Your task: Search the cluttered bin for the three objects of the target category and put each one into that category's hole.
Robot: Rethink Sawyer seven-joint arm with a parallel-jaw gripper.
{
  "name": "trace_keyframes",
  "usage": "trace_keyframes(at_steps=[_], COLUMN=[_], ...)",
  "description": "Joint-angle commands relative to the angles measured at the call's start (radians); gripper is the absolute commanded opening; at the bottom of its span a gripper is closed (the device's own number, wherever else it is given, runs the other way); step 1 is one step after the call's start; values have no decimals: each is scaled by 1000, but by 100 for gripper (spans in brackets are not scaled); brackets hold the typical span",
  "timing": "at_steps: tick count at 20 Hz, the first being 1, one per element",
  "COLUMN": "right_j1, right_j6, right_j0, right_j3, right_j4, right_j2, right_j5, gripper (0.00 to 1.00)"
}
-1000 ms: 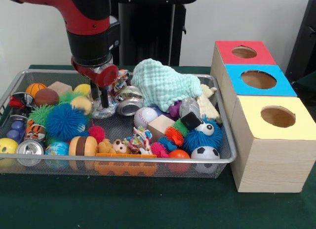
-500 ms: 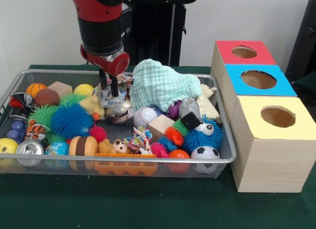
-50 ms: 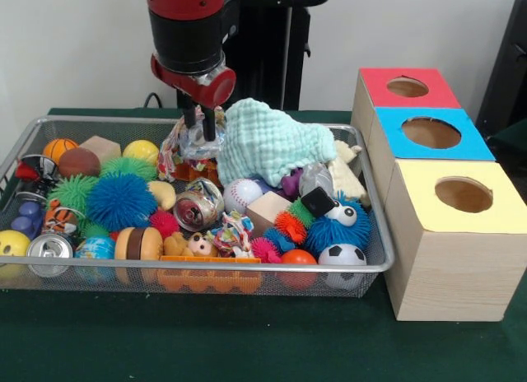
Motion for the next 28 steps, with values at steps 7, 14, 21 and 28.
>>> trace_keyframes(at_steps=[7, 14, 21, 28], right_j1=[21, 57, 101, 127], right_j6=[137, 223, 262, 307], right_j0=[103, 194, 261, 319], right_j3=[-2, -81, -133, -209], right_j4=[101, 192, 277, 364], right_j2=[7, -17, -51, -83], right_j5=[80, 126, 102, 143], gripper=[0, 0, 0, 0])
